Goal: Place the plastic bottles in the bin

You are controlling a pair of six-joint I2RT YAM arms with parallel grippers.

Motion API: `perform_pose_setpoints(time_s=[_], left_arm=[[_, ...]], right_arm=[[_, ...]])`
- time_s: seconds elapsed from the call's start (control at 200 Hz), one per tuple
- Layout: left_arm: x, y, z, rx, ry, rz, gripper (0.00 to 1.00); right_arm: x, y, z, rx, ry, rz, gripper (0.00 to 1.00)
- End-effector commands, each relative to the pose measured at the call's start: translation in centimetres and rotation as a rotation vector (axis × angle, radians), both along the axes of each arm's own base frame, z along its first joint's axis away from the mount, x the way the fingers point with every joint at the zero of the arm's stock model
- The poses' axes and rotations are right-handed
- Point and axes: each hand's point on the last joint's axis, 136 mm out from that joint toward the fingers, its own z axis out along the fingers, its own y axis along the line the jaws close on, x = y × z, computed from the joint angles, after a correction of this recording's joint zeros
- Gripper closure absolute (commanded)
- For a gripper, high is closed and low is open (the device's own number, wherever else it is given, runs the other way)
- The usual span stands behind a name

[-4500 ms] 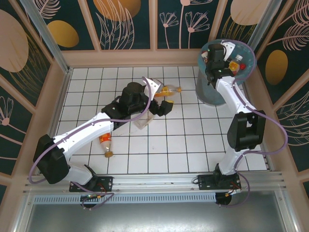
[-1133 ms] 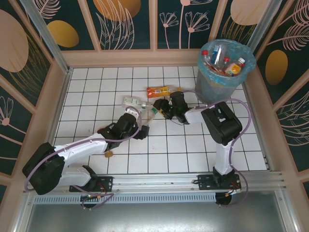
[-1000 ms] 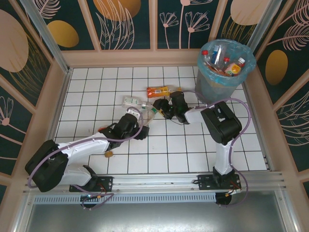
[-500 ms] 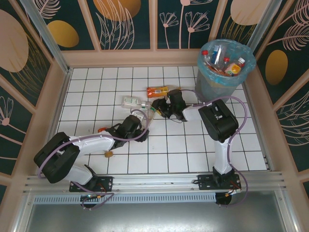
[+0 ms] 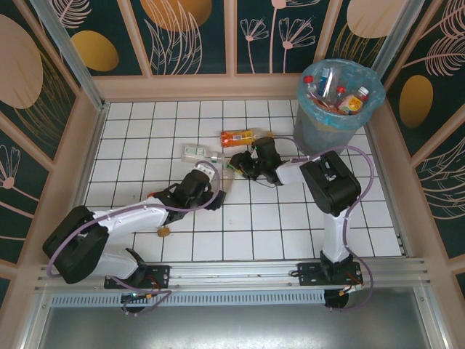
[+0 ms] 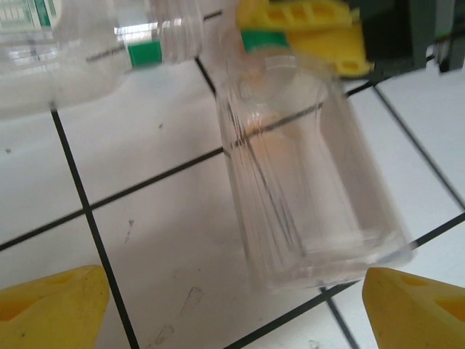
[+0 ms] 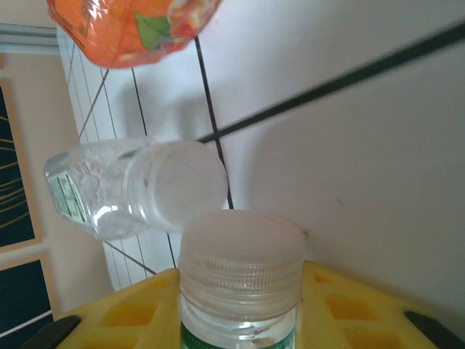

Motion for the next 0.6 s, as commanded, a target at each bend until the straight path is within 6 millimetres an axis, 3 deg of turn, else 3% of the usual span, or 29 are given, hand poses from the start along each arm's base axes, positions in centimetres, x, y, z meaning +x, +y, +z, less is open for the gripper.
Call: perform_pose_setpoints(time_s=[0.0,0.2,0.345,0.465,0.596], left_arm=[[0.4,-1.3,2.5,-0.077,-0.036,-0.032,0.08],[-0.4,-3.9,1.7,-0.165,0.050,-0.102,0.15],[-0.7,-5.1,0.7,-0.193,0.108,-0.126,0.17],[-1.0,-4.9,-1.3,-0.153,0.140,-0.126,0.16],[-1.2,-3.7,-3.7,-0.068,0.172,-0.103,0.16]], right_arm=[[-1.8,-1.8,-0.8,-0.078,0.014,-0.024,0.64],[-3.6,-1.7,-0.4,-0.106,-0.008,-0.047,0.63],[-4.0,-1.0,-0.2,-0.091,-0.005,-0.047,0.54],[-4.1,-0.4,0.0,-0.074,0.001,-0.030,0.38],[-4.1,0.6,0.2,-0.054,0.011,0.023,0.36]])
